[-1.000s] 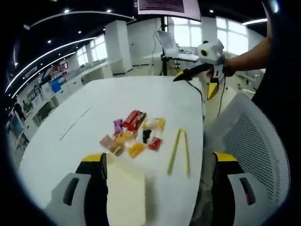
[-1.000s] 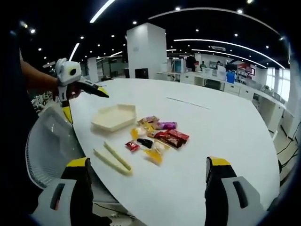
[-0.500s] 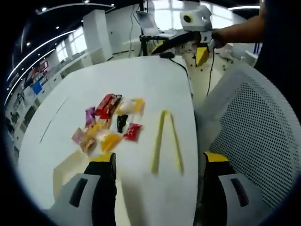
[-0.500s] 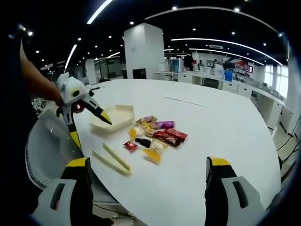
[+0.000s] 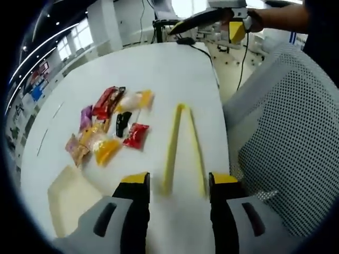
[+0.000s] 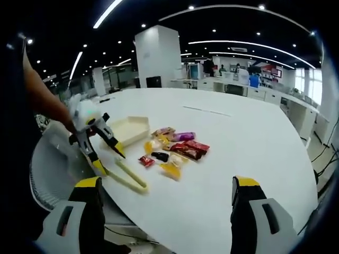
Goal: Place the target food into the container with the food tongs after gripping and lifting it, then release it inside without dropping or visibly crushing the food.
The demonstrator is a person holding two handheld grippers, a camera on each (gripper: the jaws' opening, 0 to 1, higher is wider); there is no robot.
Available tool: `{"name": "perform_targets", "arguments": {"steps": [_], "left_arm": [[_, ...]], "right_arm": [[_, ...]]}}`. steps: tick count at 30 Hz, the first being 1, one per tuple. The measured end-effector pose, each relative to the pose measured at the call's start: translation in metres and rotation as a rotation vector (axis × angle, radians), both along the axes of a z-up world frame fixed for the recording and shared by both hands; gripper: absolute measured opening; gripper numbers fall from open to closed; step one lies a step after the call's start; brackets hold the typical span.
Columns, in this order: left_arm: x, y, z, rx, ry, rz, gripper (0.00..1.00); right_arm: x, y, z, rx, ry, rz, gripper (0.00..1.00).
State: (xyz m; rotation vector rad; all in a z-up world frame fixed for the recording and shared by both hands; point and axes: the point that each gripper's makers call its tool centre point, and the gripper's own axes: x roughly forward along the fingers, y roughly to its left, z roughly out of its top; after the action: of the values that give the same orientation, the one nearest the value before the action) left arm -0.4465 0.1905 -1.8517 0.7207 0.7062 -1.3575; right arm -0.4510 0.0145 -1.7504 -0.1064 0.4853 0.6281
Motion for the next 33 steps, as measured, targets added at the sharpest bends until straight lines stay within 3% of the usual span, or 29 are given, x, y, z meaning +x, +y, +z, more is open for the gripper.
{"name": "perform_targets", "arguments": {"steps": [2, 3, 4, 9, 11, 12, 14, 22, 30, 33], "left_arm": [[-0.002, 0.004, -0.005, 0.033, -0.01, -0.021, 0.33], [-0.006, -0.003, -0.003, -0.013, 0.016, -0.007, 0.3], [-0.002, 0.002, -0.004, 0.018, -0.008, -0.012, 0.3], [-0.002, 0.003, -0.004, 0.023, -0.018, -0.012, 0.18], [0.003, 0.001, -0.002, 0.023, -0.105, -0.05, 0.1], [-0.003, 0.001, -0.002, 0.028, -0.067, -0.032, 0.08], [-0.001, 0.001, -0.003, 0.032, -0.075, -0.023, 0.03], [0.003, 0.001, -0.001, 0.025, -0.082, -0.024, 0.0], [0.002, 0.007, 0.016, -0.039, -0.01, 0.0, 0.0], [0.006, 0.01, 0.027, -0.061, -0.019, 0.001, 0.0]], "right_arm": [[0.0, 0.001, 0.0, 0.001, 0.002, 0.0, 1.0], [-0.001, 0.002, 0.0, 0.0, 0.002, 0.003, 1.0], [-0.001, 0.002, -0.001, -0.001, 0.003, 0.005, 1.0], [-0.002, 0.004, -0.003, -0.001, 0.011, 0.008, 1.0], [-0.003, 0.005, -0.003, 0.0, 0.013, 0.009, 1.0], [-0.003, 0.005, -0.004, -0.001, 0.016, 0.011, 1.0], [-0.004, 0.006, -0.005, -0.005, 0.019, 0.015, 1.0], [-0.005, 0.006, -0.003, -0.008, 0.017, 0.019, 1.0], [-0.001, 0.005, 0.003, -0.015, 0.004, 0.027, 1.0], [0.0, 0.007, 0.005, -0.013, 0.002, 0.03, 1.0]]}}
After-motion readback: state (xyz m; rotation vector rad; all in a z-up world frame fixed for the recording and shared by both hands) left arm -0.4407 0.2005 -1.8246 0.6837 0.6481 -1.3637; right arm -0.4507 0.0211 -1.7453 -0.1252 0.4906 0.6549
